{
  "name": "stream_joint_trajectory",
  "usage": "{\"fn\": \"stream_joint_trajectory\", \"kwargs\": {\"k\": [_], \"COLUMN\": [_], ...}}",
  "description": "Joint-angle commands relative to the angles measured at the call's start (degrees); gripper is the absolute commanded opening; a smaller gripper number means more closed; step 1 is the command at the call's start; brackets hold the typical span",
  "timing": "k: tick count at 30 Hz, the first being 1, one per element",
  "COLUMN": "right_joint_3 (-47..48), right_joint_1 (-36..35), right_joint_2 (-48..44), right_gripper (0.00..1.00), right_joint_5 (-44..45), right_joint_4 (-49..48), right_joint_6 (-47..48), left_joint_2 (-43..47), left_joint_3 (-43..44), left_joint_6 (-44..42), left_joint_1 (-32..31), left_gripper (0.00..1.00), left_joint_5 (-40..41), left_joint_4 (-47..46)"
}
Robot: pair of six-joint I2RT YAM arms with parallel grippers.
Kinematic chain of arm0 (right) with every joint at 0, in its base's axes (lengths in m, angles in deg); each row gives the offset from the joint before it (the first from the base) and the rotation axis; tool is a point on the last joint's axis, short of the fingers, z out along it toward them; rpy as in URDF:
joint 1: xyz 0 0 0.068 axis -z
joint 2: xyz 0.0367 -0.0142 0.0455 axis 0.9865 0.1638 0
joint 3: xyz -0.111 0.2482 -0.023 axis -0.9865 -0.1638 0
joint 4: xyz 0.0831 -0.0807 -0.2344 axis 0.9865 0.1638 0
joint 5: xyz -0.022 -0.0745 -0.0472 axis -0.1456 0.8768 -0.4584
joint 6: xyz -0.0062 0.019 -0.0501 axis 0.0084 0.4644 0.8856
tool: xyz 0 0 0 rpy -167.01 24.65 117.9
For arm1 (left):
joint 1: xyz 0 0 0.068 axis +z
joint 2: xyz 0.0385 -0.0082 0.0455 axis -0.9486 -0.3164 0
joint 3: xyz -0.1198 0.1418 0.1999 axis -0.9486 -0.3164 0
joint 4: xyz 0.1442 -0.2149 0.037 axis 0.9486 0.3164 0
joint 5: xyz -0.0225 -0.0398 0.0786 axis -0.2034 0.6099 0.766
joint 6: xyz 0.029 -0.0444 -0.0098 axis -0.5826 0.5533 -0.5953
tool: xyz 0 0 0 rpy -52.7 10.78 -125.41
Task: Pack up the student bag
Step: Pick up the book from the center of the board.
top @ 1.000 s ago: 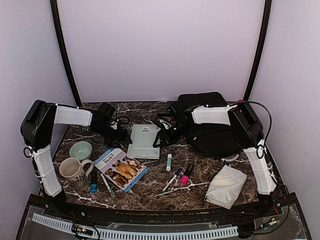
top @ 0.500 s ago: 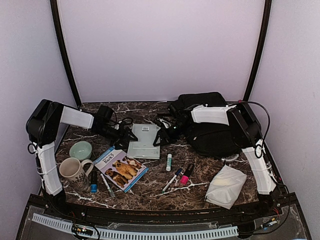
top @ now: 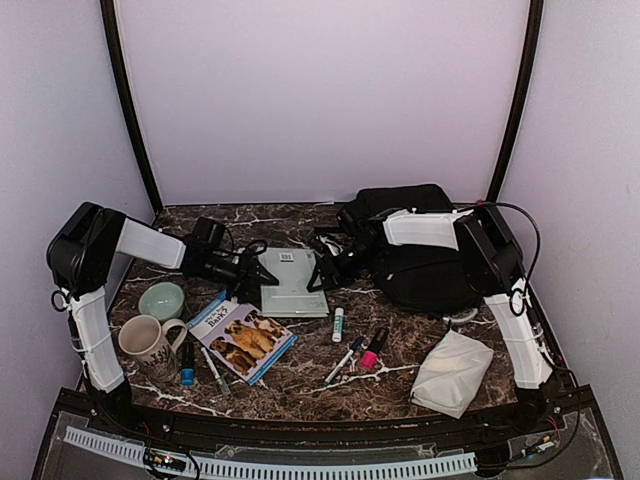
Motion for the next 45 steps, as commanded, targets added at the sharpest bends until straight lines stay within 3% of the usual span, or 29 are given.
{"fn": "stream_joint_trajectory", "kwargs": {"k": [1, 15, 29, 33, 38, 42, 45], "right_joint_3": [-1.7, -2.2, -0.6, -3.6, -8.4, -11.0, -12.2], "right_joint_1": [-1.0, -0.9, -0.6, 2.0, 4.8, 6.1, 7.2], "right_joint_2": [4.0, 3.9, 3.1, -2.5, -13.5, -22.7, -28.5], "right_gripper": [0.53, 0.54, 0.56, 0.61, 0.62, 0.64, 0.65], "right_joint_5": [2.9, 2.0, 4.2, 3.6, -6.1, -7.9, -4.9], "right_joint_4": [0.1, -0.1, 3.2, 3.4, 1.8, 1.8, 3.0], "right_joint_6": [0.2, 0.0, 1.7, 2.5, 6.4, 10.6, 14.5], "left_joint_2": [6.5, 9.2, 12.0, 15.9, 19.3, 22.0, 24.5], "left_joint_3": [-0.1, -0.1, 1.9, 6.6, 13.5, 15.5, 13.7], "left_joint_6": [1.5, 0.4, -4.4, -9.5, -15.7, -17.6, -16.3], "left_joint_1": [-0.8, -0.8, -0.8, -0.8, -0.8, -0.8, -0.9], "left_gripper": [0.48, 0.38, 0.17, 0.11, 0.02, 0.0, 0.0], "left_joint_5": [-1.5, 1.3, 2.9, 5.3, 10.2, 11.3, 8.5], "left_joint_4": [-5.1, -2.8, 2.0, 9.2, 17.6, 17.5, 11.2]}}
